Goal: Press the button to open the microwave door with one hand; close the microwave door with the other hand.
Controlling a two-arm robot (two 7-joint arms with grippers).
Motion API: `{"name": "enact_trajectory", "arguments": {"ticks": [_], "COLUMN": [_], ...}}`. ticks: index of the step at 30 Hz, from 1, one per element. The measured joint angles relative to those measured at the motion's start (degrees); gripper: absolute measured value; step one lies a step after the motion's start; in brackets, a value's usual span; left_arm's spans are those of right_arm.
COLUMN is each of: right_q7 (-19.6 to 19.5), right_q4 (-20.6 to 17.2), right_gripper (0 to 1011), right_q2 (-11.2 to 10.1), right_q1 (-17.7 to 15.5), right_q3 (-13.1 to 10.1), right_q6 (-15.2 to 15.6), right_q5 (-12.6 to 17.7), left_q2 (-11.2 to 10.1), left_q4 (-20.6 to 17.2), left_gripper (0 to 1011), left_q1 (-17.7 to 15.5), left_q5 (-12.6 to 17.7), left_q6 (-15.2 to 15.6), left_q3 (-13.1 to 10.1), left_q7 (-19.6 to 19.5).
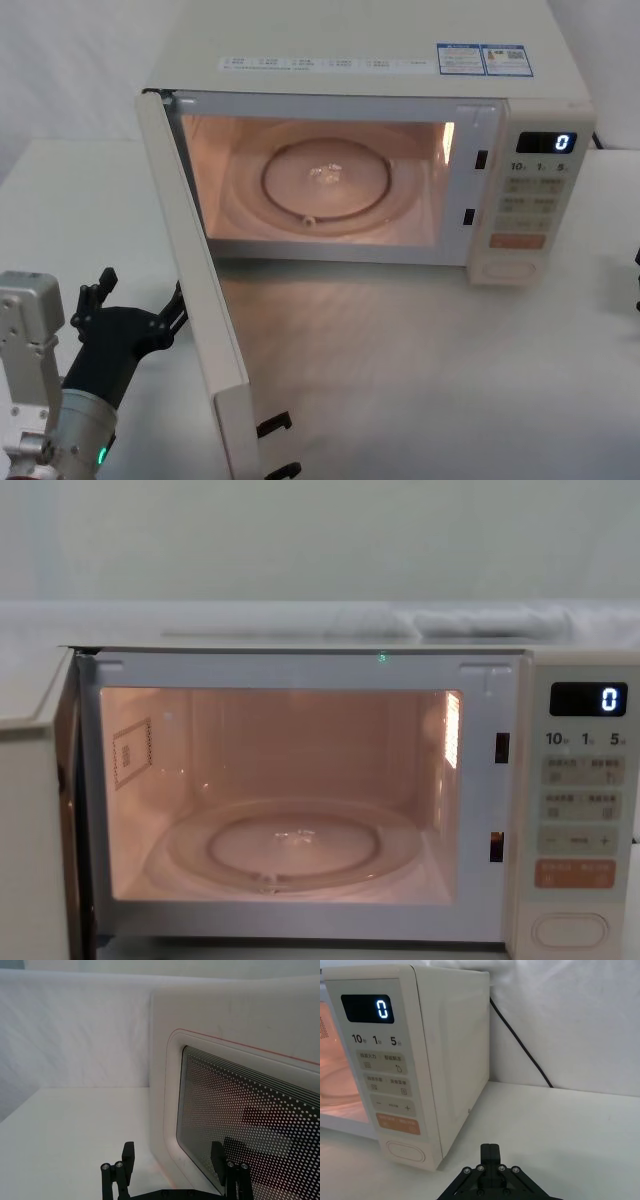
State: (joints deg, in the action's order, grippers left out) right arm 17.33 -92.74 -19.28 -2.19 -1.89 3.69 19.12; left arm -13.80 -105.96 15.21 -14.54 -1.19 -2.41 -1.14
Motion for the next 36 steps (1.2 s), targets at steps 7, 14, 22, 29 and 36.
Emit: {"name": "enact_trajectory", "arguments": {"ticks": [7, 14, 22, 29, 36], "right_q7": [-0.03, -0.08, -0.13, -0.17, -0.18], "right_q4": [-0.11, -0.18, -0.23, -0.26, -0.28], "right_gripper": [77, 267, 525, 742, 944], "right_q2": [0.04, 0.07, 0.11, 0.12, 0.12], "right_q1": [-0.04, -0.07, -0.12, -0.12, -0.12], "right_q3": [-0.01, -0.03, -0.04, -0.04, -0.04], "right_q6": [0.0, -0.01, -0.04, -0.05, -0.05], "right_q5": [-0.11, -0.25, -0.35, -0.39, -0.43], "left_q2": [0.0, 0.0, 0.0, 0.0, 0.0], "left_q4": [0.0, 0.0, 0.0, 0.0, 0.0], "left_gripper": [1001, 1001, 1001, 1001, 1001], "left_q1": [0.0, 0.0, 0.0, 0.0, 0.0], "left_q5": [0.0, 0.0, 0.0, 0.0, 0.0], "left_q6": [0.0, 0.0, 0.0, 0.0, 0.0], "left_q3": [0.0, 0.0, 0.0, 0.0, 0.0], "left_q7": [0.0, 0.0, 0.0, 0.0, 0.0]}}
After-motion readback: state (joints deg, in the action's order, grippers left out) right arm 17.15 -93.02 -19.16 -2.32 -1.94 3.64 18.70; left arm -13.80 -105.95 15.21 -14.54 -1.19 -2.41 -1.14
